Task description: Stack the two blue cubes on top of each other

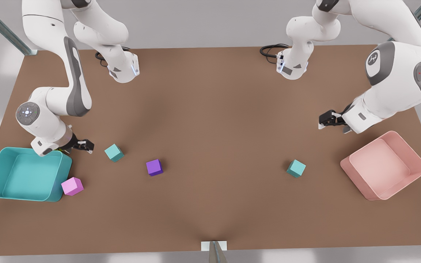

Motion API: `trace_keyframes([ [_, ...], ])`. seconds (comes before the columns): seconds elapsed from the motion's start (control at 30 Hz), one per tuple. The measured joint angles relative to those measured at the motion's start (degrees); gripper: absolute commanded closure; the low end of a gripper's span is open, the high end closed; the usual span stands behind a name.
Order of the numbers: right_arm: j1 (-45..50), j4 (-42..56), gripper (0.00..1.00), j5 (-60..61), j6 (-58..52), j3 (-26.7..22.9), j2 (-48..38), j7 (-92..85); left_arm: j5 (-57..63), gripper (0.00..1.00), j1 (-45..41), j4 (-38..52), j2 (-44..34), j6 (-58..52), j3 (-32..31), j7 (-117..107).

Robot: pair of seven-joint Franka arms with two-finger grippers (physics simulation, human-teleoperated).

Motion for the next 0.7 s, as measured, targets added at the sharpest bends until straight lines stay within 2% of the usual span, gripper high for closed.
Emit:
trace_keyframes([
  [0.13,-0.2,-0.1,0.0,0.0,1.4,1.3,0.2,0.1,0.6,0.0,0.0,-0.3,0.0,0.9,0.0,0.1],
  [0.23,-1.7,-0.5,0.0,-0.2,0.9,6.4,0.6,-1.3,1.3,0.0,-0.4,-1.0,0.8,-0.7,0.0,0.2],
  [0.33,-3.0,-1.9,0.0,-0.3,0.5,9.5,0.5,-5.2,1.9,0.0,-1.6,-1.2,5.1,-0.4,-0.2,0.3],
  [0.7,-5.8,-3.2,0.0,-3.6,1.9,12.2,6.3,-22.6,5.6,0.0,-4.8,-1.8,10.7,1.6,-1.3,1.0],
])
